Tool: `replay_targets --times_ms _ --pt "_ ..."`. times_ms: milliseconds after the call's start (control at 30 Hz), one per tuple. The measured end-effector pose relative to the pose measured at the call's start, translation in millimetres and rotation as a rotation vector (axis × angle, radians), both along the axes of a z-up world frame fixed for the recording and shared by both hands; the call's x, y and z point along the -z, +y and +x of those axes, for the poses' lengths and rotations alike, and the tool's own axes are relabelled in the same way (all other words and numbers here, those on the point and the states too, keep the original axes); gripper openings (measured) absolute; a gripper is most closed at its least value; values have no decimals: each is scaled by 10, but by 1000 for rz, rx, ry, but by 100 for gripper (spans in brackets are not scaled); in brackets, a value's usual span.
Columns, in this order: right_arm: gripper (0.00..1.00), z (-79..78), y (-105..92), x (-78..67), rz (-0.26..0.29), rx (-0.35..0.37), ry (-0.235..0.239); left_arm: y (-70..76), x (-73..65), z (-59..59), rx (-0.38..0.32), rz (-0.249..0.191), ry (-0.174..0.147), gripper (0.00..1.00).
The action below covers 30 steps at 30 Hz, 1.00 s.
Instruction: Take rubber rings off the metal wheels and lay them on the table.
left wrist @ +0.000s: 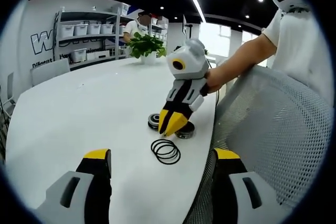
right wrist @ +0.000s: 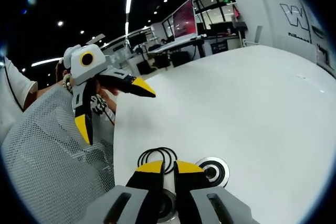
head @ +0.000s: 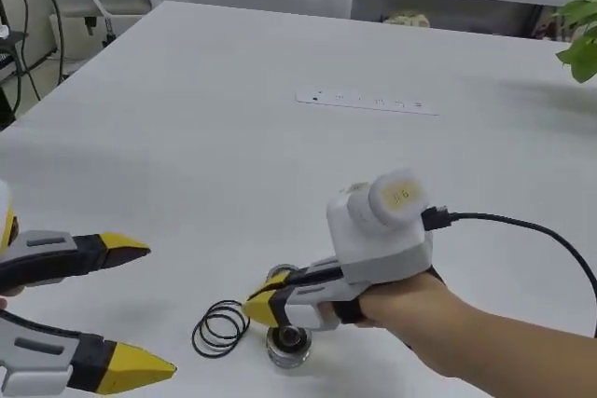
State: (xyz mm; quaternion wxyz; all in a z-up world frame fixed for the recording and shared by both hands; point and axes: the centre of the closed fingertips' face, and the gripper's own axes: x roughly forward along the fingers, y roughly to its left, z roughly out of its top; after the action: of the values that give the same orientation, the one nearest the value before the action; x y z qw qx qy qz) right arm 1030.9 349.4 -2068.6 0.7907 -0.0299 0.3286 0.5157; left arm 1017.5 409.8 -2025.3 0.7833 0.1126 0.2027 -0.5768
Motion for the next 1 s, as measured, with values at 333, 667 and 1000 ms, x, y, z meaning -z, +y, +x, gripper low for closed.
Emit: replay_targets --times_ms 333,667,1000 --pt "5 173 -139 -216 25 39 -80 -8 -102 61 6 -4 -21 75" --pt "12 284 -337 -288 -4 45 -159 -118 -287 137 42 5 -67 75" --pt "20 281 -520 -182 -40 34 -144 -295 -344 276 115 64 -120 70"
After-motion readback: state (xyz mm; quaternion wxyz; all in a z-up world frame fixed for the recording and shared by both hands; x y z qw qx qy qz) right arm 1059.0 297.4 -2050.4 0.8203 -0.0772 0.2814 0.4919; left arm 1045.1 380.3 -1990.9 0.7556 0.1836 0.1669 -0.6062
